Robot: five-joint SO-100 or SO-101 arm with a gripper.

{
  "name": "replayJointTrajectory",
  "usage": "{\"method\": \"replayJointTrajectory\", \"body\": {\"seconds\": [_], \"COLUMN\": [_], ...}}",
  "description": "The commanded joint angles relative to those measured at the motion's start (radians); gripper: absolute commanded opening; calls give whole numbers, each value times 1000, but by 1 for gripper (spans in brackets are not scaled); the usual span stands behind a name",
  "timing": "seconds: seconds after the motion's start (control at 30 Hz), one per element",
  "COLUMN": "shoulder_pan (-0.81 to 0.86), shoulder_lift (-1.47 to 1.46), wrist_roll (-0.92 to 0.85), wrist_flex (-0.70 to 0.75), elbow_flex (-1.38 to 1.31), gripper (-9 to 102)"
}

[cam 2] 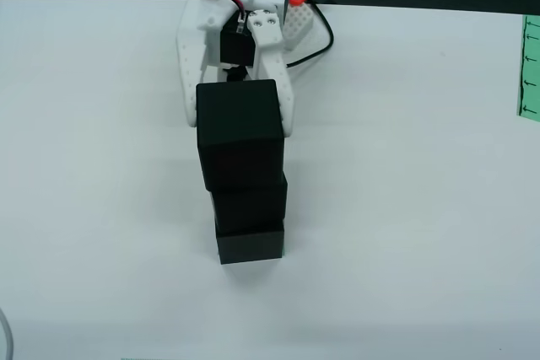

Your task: Stack 3 Blocks on the chosen place.

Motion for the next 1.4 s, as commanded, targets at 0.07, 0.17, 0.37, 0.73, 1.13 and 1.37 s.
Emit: {"method": "replayJointTrajectory", "body": {"seconds": [0.07,0.17,0.37,0.73,1.13,1.37], "shoulder_pan": [-8,-8,3,-29,-26,2], "shoulder_lift": [-2,-2,17,135,235,291], "wrist_roll": [-9,-9,-9,-9,-25,-41], "wrist_flex": [-23,-23,-25,71,153,110], "elbow_flex": [-3,-2,5,8,5,25], "gripper": [34,35,40,42,42,42]}}
